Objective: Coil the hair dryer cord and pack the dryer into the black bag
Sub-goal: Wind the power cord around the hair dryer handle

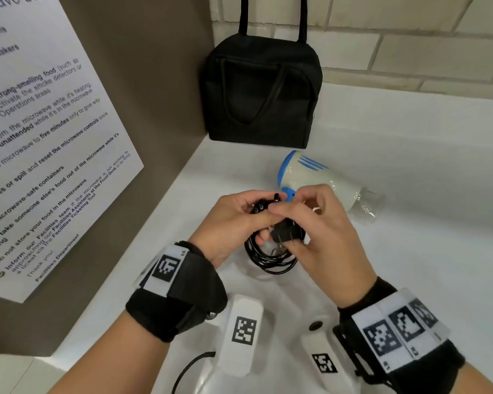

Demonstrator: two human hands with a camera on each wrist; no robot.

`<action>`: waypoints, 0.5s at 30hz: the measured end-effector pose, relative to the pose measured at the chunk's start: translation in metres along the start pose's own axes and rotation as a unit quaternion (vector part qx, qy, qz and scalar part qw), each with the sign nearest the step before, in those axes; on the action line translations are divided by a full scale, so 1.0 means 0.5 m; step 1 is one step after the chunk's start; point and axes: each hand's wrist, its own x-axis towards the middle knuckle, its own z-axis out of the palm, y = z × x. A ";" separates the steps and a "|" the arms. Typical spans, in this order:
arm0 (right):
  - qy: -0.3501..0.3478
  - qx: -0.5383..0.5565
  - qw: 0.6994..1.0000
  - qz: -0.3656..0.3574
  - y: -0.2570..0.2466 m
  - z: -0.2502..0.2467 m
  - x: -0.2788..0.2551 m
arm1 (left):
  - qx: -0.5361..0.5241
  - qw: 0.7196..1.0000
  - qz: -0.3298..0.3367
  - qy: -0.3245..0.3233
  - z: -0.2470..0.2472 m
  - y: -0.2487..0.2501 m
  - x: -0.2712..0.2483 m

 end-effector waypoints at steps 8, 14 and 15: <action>0.070 0.186 0.980 0.014 0.004 -0.020 0.002 | 0.097 0.989 0.108 -0.029 0.004 0.009 -0.005; 0.126 0.403 0.890 0.170 0.003 -0.019 -0.004 | 0.142 0.980 0.133 -0.033 0.009 -0.003 -0.011; 0.128 0.425 0.874 0.195 0.005 -0.022 -0.001 | 0.158 0.978 0.135 -0.032 0.009 -0.008 -0.009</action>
